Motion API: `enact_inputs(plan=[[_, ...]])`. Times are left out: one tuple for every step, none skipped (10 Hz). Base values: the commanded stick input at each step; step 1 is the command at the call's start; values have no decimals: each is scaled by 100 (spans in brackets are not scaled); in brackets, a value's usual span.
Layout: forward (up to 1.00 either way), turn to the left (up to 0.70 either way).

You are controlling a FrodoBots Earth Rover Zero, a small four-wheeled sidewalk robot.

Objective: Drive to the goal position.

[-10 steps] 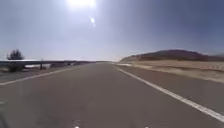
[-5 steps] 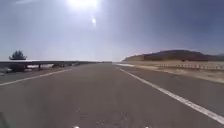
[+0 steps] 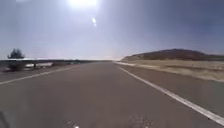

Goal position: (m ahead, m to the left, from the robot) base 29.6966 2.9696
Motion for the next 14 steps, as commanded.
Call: enact_inputs(plan=[[100, 0], [100, 0], [100, 0], [100, 0], [100, 0], [100, 0], [100, 0], [100, 0], [100, 0], [100, 0], [100, 0], [100, 0], [100, 0], [100, 0]])
